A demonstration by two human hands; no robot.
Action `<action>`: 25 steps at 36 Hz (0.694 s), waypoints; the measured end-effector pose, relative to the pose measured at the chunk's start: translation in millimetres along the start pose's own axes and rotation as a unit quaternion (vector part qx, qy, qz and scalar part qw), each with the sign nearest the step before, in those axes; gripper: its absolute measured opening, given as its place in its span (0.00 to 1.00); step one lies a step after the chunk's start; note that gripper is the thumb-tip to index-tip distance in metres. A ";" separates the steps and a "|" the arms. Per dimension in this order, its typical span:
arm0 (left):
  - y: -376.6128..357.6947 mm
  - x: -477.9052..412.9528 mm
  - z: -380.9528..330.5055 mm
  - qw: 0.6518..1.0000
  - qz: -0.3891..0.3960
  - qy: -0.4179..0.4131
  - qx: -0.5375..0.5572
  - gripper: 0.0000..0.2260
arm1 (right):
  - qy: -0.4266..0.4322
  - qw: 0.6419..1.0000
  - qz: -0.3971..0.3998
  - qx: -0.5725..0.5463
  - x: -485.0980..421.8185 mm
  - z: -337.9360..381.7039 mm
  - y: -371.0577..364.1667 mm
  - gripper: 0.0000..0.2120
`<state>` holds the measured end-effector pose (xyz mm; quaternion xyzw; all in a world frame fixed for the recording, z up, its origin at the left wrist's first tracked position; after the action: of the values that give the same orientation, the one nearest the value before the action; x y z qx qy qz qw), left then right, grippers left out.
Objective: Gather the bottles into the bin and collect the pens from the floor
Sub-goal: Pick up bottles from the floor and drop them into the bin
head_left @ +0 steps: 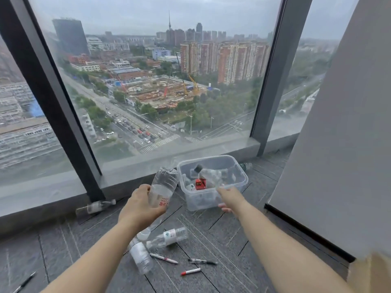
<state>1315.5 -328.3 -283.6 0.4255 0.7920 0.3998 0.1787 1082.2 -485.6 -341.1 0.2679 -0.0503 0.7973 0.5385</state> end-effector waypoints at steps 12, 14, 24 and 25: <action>-4.4 26.0 -50.4 0.999 -0.003 -0.039 0.011 0.26 | 0.032 0.993 -0.097 0.053 43.3 -22.1 82.7 0.22; -7.9 30.7 -62.0 0.998 -0.009 -0.054 -0.001 0.28 | 0.039 0.990 -0.125 0.055 49.8 -26.2 96.2 0.19; -25.4 -4.9 -199.7 0.967 -0.069 -0.214 -0.117 0.33 | 0.019 0.982 -0.185 0.018 52.3 -66.9 159.2 0.15; -26.8 -20.5 -215.8 0.965 -0.067 -0.215 -0.135 0.34 | 0.018 0.981 -0.192 0.022 51.3 -71.5 165.7 0.14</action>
<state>1178.5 -457.4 -172.8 0.4193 0.7003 0.3893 0.4268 894.5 -485.3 -342.7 0.2703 0.0293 0.6848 0.6761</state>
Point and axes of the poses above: each hand's wrist, its own x-axis away from the middle knuckle, its own y-axis out of the back of the hand, z = x × y, the point moved 9 cm from there along -x, towards the middle knuckle
